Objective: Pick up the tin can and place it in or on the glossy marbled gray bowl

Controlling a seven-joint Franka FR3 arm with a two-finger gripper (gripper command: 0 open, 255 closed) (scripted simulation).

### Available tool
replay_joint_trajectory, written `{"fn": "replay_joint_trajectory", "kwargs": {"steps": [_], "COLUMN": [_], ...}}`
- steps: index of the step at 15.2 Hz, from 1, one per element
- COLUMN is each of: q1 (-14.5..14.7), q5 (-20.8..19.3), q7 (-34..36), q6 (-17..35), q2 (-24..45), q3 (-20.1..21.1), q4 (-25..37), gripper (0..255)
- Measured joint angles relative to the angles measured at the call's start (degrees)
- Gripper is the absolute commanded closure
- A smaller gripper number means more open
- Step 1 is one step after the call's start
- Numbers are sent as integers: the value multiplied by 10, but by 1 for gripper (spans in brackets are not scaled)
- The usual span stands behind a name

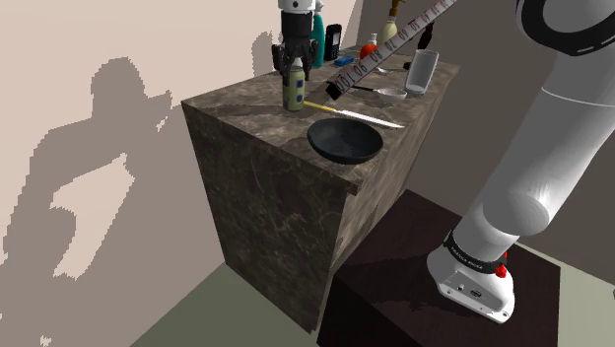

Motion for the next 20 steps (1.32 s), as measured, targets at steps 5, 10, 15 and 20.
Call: {"fn": "replay_joint_trajectory", "kwargs": {"steps": [5, 10, 15, 20], "q1": [0, 2, 4, 8], "q5": [-1, -3, -6, -11], "q7": [-1, 0, 1, 1], "q6": [-32, -74, -120, -171], "q2": [6, 17, 34, 58], "q3": [0, 1, 2, 3], "q4": [38, 89, 153, 226], "gripper": [255, 255, 255, 255]}}
